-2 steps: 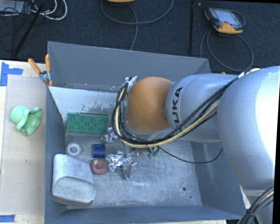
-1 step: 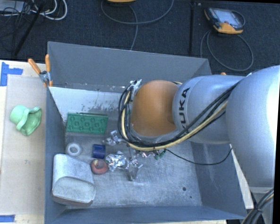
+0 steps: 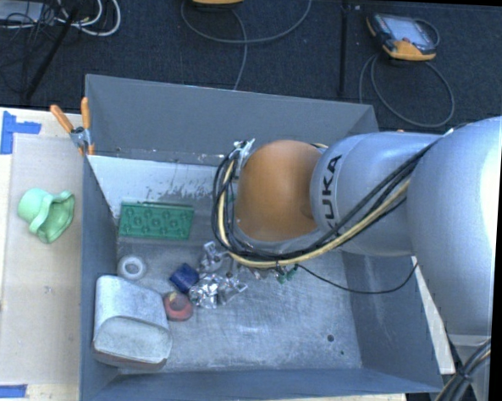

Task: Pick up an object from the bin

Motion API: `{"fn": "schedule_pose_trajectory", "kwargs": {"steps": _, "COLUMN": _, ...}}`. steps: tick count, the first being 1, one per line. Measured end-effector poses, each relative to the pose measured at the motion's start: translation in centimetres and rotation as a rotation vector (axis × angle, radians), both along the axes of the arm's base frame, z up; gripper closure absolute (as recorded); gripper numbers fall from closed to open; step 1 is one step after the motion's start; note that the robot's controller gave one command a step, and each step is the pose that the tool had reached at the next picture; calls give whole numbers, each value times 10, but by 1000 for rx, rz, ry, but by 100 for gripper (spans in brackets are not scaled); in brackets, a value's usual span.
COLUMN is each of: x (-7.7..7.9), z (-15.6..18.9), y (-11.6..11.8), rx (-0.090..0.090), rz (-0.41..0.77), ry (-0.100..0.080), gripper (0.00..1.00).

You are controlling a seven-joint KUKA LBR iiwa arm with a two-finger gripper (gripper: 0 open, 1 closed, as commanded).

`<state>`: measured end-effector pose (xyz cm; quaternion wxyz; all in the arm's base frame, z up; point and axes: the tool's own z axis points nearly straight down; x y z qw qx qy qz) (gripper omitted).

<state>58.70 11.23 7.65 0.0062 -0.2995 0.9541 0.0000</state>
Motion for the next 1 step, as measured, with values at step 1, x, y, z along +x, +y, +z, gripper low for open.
{"fn": "schedule_pose_trajectory", "kwargs": {"steps": 1, "x": 2, "z": 125, "y": 1, "rx": -1, "rz": -4, "ry": 3, "gripper": 100}}
